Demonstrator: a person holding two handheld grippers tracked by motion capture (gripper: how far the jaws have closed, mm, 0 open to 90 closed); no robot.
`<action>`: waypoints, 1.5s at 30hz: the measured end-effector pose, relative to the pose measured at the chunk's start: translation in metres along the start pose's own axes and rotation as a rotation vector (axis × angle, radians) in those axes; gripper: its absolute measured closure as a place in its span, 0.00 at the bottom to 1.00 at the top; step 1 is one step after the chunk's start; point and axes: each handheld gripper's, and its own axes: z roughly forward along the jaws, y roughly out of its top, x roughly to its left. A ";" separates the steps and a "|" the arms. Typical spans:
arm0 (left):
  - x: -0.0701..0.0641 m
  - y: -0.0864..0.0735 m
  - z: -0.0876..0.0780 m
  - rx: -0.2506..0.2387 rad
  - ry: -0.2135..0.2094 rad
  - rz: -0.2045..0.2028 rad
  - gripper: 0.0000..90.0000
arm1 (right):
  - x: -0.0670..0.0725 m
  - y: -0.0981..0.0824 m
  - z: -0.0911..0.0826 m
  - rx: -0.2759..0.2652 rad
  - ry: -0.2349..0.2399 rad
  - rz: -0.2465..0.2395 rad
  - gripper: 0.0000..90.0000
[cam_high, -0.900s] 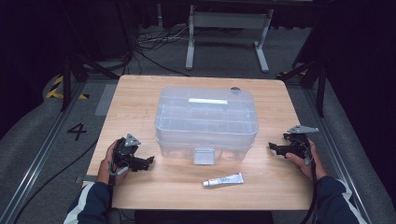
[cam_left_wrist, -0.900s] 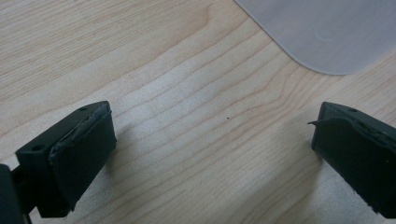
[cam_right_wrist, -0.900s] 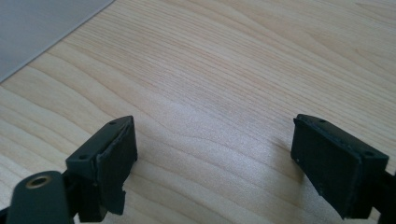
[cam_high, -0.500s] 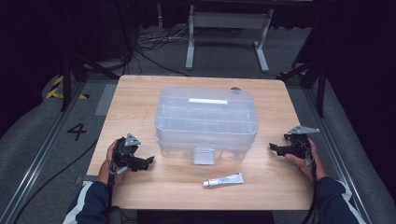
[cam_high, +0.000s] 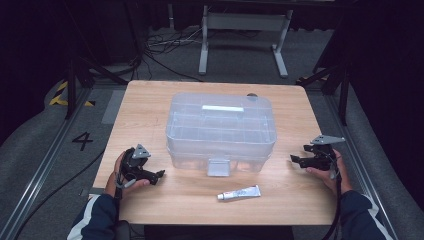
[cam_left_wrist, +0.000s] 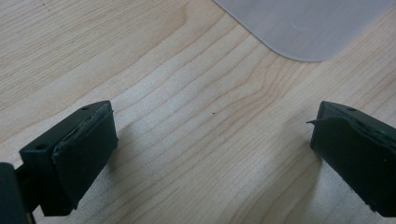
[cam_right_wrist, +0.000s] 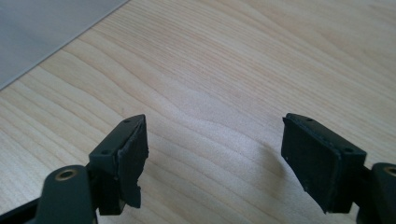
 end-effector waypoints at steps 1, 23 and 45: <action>0.000 0.000 0.000 -0.001 0.000 0.000 0.01 | 0.001 0.001 -0.002 -0.007 0.004 -0.007 0.28; 0.000 0.000 0.000 -0.001 0.000 0.001 0.01 | 0.021 0.027 -0.051 -0.165 0.028 -0.085 0.29; 0.000 0.000 0.000 -0.001 0.000 0.001 0.01 | 0.043 0.046 -0.077 -0.234 0.056 -0.151 0.31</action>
